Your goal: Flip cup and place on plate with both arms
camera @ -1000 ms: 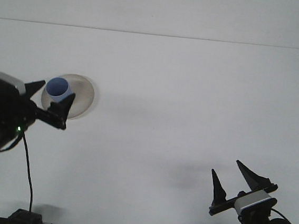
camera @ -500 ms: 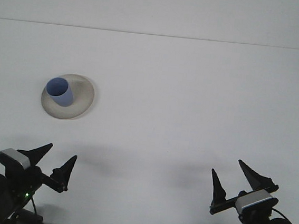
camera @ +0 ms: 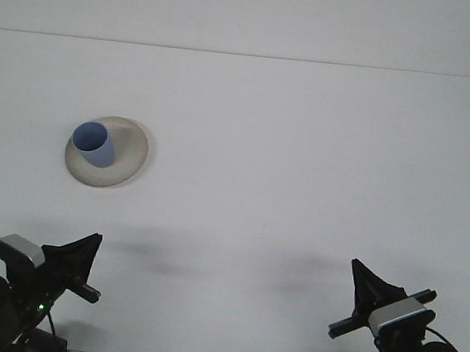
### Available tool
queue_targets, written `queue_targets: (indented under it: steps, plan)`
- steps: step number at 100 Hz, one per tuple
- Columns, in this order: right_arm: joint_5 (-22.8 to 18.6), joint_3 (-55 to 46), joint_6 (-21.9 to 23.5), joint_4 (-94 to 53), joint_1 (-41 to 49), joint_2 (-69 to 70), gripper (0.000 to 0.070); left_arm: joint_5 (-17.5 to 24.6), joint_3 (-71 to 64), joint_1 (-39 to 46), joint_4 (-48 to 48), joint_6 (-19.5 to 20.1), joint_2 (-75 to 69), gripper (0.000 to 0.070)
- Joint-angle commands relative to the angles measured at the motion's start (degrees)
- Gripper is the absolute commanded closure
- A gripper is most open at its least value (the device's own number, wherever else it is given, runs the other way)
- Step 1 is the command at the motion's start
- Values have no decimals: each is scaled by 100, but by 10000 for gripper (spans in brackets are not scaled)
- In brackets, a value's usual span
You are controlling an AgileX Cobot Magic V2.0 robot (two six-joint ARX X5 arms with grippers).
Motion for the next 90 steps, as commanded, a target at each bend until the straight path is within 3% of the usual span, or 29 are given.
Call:
queue_targets:
  steps: [1,49,52,63,68,81,90]
  plan:
    - [2,57,4,57,37,-4,693,-4,79,-26,61,-28,-2,684]
    - [2,59,4,96,37,-4,693,-4,74,-17,77,-24,-9,684]
    - [2,59,4,96,37,-4,693,-7,61,-2,77,55,-20,684]
    - [2,61,4,96,37,-4,693,-59,-389,247,525,960,-212,684]
    - [2,59,4,94,37,-4,693,-317,-841,442,1019,1178,-409,684]
    - [2,59,4,96,37,-4,693,-1416,-2135,929,2229,1172,-966,684]
    - [2,59,4,96,37,-4,693,-1770,-2861,1099,2771,1185,-1307,684]
